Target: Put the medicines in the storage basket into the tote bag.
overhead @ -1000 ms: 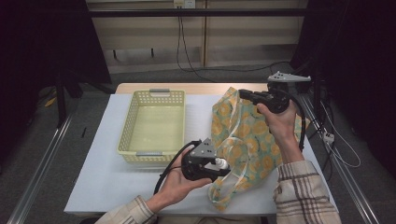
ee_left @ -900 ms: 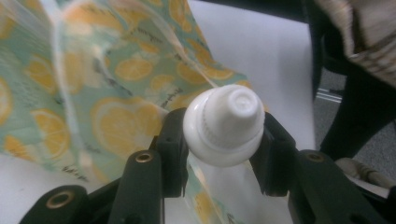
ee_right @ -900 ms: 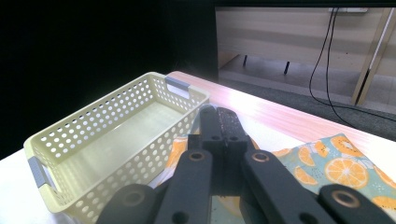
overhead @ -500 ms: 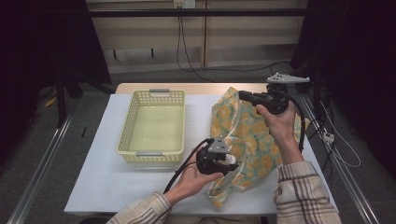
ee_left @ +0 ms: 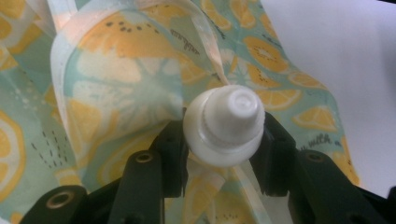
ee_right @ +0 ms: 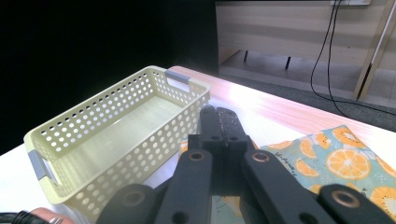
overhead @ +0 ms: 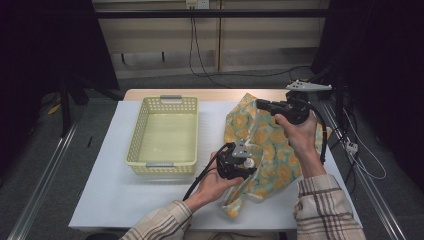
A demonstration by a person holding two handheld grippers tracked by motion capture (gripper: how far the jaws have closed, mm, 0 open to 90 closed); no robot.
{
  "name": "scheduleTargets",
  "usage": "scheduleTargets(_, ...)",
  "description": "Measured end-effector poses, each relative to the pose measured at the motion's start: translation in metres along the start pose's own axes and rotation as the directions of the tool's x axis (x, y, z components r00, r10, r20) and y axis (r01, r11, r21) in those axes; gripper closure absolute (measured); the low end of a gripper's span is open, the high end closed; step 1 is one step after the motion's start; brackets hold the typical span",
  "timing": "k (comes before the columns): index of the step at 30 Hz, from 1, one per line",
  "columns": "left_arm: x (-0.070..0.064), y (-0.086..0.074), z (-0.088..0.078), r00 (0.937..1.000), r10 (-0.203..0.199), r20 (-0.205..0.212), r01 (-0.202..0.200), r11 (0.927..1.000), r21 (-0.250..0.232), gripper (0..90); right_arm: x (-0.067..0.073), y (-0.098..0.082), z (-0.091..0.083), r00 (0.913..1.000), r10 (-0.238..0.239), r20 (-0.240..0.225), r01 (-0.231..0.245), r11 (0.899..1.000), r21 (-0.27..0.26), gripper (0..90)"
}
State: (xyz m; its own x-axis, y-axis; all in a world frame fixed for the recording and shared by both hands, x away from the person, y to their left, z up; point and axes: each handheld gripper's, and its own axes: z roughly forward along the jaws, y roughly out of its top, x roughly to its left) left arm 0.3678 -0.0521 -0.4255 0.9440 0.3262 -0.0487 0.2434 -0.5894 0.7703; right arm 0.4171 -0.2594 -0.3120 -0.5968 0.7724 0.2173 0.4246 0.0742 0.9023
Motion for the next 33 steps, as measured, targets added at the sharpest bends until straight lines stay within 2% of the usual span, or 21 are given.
scheduleTargets(2, 0.002, 0.001, 0.000, 0.9991, 0.000, -0.041, 0.000, 1.0000, 0.005, 60.0, 0.000, -0.001, 0.000, 1.0000, 0.002, 0.001, -0.002, 1.000, 0.002, 90.0)
scheduleTargets(3, 0.003, 0.000, 0.001, 0.9992, -0.012, -0.038, 0.012, 0.9999, -0.003, 59.9, 0.000, -0.001, 0.000, 1.0000, 0.002, 0.001, -0.002, 1.000, 0.003, 90.0)
scheduleTargets(4, 0.005, 0.000, 0.000, 0.9990, -0.001, -0.045, 0.001, 0.9999, 0.010, 60.0, 0.000, -0.002, 0.000, 1.0000, 0.002, 0.001, -0.002, 1.000, 0.004, 90.0)
scheduleTargets(5, 0.007, -0.001, 0.002, 0.9995, -0.006, -0.029, 0.006, 1.0000, 0.000, 59.9, 0.000, -0.002, -0.001, 1.0000, 0.002, 0.001, -0.002, 1.000, 0.004, 90.0)
scheduleTargets(6, 0.008, -0.001, 0.002, 0.9994, -0.002, -0.034, 0.002, 1.0000, 0.008, 59.9, 0.000, -0.002, -0.001, 1.0000, 0.001, 0.001, -0.001, 1.000, 0.004, 90.0)
scheduleTargets(7, 0.009, -0.002, 0.003, 0.9983, -0.005, -0.058, 0.006, 0.9998, 0.020, 60.0, -0.001, -0.002, -0.001, 1.0000, 0.002, 0.001, -0.002, 1.000, 0.004, 90.0)
scheduleTargets(10, 0.011, -0.002, 0.006, 0.9985, -0.012, -0.053, 0.013, 0.9998, 0.016, 59.9, -0.001, -0.002, -0.002, 1.0000, 0.002, 0.002, -0.002, 1.000, 0.004, 90.0)
scheduleTargets(11, 0.011, -0.002, 0.008, 0.9994, -0.012, -0.034, 0.012, 0.9999, 0.005, 59.9, -0.001, -0.002, -0.001, 1.0000, 0.001, 0.000, -0.001, 1.000, 0.004, 90.0)
scheduleTargets(12, 0.010, -0.001, 0.009, 0.9994, -0.010, -0.033, 0.010, 0.9999, 0.004, 59.9, 0.000, -0.002, -0.001, 1.0000, 0.000, 0.001, 0.000, 1.000, 0.004, 90.0)
scheduleTargets(15, 0.007, 0.003, 0.012, 0.9993, 0.021, -0.032, -0.021, 0.9997, 0.015, 59.9, 0.000, -0.002, 0.001, 1.0000, -0.001, -0.002, 0.001, 1.000, 0.008, 90.0)
scheduleTargets(16, 0.007, 0.005, 0.014, 0.9992, 0.020, -0.034, -0.020, 0.9996, 0.019, 59.9, 0.000, -0.003, 0.001, 1.0000, 0.001, -0.004, -0.001, 1.000, 0.008, 90.0)
scheduleTargets(18, 0.009, 0.009, 0.018, 0.9992, 0.004, -0.040, -0.002, 0.9996, 0.028, 59.9, 0.001, -0.003, 0.003, 1.0000, -0.001, -0.006, 0.001, 1.000, 0.010, 90.0)
scheduleTargets(19, 0.012, 0.010, 0.020, 0.9995, -0.006, -0.029, 0.007, 0.9998, 0.020, 59.9, 0.001, -0.003, 0.003, 1.0000, 0.001, -0.008, -0.001, 1.000, 0.010, 90.0)
scheduleTargets(21, 0.015, 0.012, 0.024, 0.9981, -0.003, -0.062, 0.005, 0.9993, 0.036, 59.9, 0.002, -0.003, 0.002, 0.9999, -0.004, -0.010, 0.004, 1.000, 0.010, 90.0)
scheduleTargets(26, 0.025, 0.012, 0.032, 0.9964, -0.017, -0.083, 0.022, 0.9986, 0.048, 59.8, 0.003, -0.002, -0.001, 1.0000, -0.004, -0.009, 0.004, 1.000, 0.007, 90.0)
scheduleTargets(28, 0.028, 0.013, 0.037, 0.9968, -0.023, -0.076, 0.025, 0.9991, 0.033, 59.8, 0.002, -0.003, -0.001, 1.0000, -0.002, -0.008, 0.002, 1.000, 0.008, 90.0)
scheduleTargets(29, 0.029, 0.014, 0.038, 0.9948, -0.020, -0.100, 0.024, 0.9988, 0.043, 59.8, 0.002, -0.003, -0.001, 1.0000, -0.001, -0.007, 0.001, 1.000, 0.008, 90.0)
scheduleTargets(30, 0.031, 0.014, 0.042, 0.9948, -0.036, -0.095, 0.039, 0.9989, 0.025, 59.8, 0.001, -0.004, -0.001, 1.0000, 0.001, -0.007, -0.001, 1.000, 0.006, 90.0)
scheduleTargets(31, 0.031, 0.015, 0.043, 0.9910, -0.045, -0.126, 0.050, 0.9978, 0.043, 59.7, 0.001, -0.004, -0.001, 1.0000, 0.001, -0.007, -0.001, 1.000, 0.007, 90.0)
scheduleTargets(32, 0.033, 0.015, 0.046, 0.9910, -0.047, -0.125, 0.053, 0.9975, 0.045, 59.8, 0.000, -0.005, -0.001, 1.0000, 0.002, -0.006, -0.002, 1.000, 0.007, 90.0)
scheduleTargets(33, 0.034, 0.013, 0.048, 0.9927, -0.058, -0.105, 0.061, 0.9977, 0.028, 59.8, 0.000, -0.005, -0.002, 1.0000, 0.006, -0.006, -0.006, 1.000, 0.008, 90.0)
